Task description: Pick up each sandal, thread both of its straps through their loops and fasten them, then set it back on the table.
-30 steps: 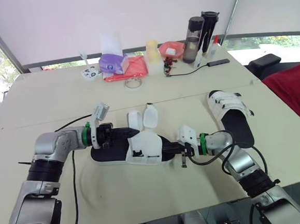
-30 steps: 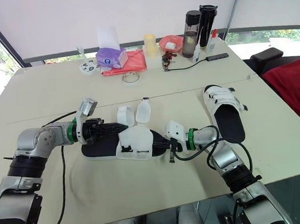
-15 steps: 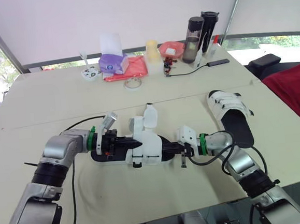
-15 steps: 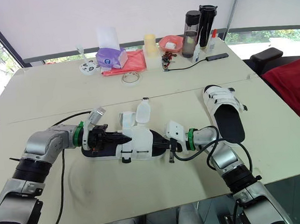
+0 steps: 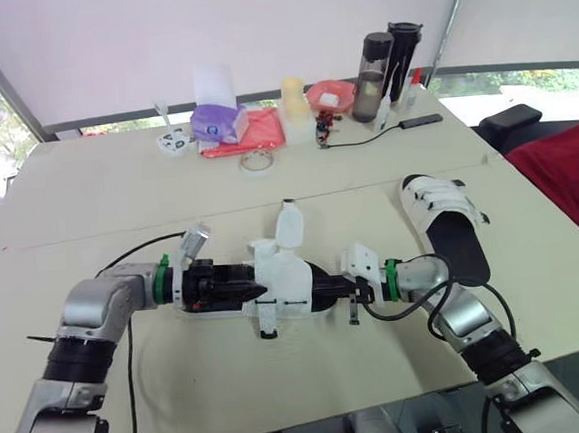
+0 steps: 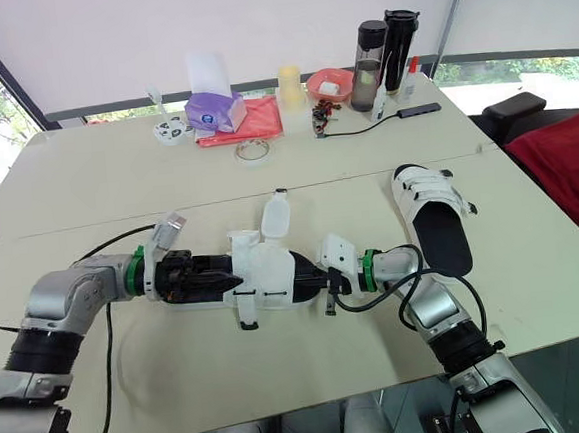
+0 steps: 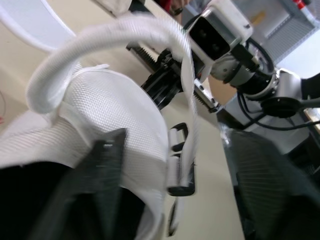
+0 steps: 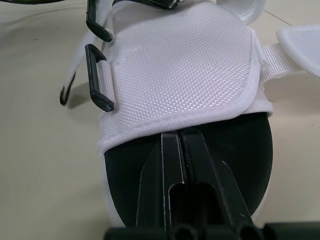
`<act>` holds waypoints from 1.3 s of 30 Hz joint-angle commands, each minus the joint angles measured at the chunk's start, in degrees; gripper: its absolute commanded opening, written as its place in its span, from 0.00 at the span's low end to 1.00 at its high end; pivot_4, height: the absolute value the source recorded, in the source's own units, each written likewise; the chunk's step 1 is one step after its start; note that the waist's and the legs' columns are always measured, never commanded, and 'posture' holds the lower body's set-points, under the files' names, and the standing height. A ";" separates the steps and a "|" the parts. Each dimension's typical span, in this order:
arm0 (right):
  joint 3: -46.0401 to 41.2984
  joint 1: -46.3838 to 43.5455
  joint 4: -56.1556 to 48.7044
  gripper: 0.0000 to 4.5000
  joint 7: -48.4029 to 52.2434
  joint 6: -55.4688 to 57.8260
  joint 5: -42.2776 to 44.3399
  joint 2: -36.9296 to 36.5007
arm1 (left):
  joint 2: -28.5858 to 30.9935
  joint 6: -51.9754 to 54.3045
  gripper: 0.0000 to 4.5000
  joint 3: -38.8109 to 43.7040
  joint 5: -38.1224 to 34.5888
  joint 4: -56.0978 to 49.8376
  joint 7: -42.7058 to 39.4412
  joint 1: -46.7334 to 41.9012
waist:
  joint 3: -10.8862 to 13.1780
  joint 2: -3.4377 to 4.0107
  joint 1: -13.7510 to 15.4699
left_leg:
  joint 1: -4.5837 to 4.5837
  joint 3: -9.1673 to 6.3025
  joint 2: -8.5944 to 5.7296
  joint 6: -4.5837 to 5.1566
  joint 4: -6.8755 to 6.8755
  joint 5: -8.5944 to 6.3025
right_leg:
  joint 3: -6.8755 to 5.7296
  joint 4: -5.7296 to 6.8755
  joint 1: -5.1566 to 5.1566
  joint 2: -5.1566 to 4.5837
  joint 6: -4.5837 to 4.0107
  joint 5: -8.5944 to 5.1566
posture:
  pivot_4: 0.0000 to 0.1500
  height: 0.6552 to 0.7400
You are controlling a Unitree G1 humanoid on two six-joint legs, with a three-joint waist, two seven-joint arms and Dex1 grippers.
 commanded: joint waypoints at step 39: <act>2.01 3.02 2.64 0.00 -1.28 1.33 -3.39 1.13 | -3.17 -1.83 0.83 0.51 -4.59 -19.65 20.66 20.60 | -0.22 -0.15 0.27 | 0.01 0.13 0.02 -0.17 -0.12 -0.11 | 0.00 -0.10 -0.05 -0.25 -0.16 0.01 | 1.00 1.00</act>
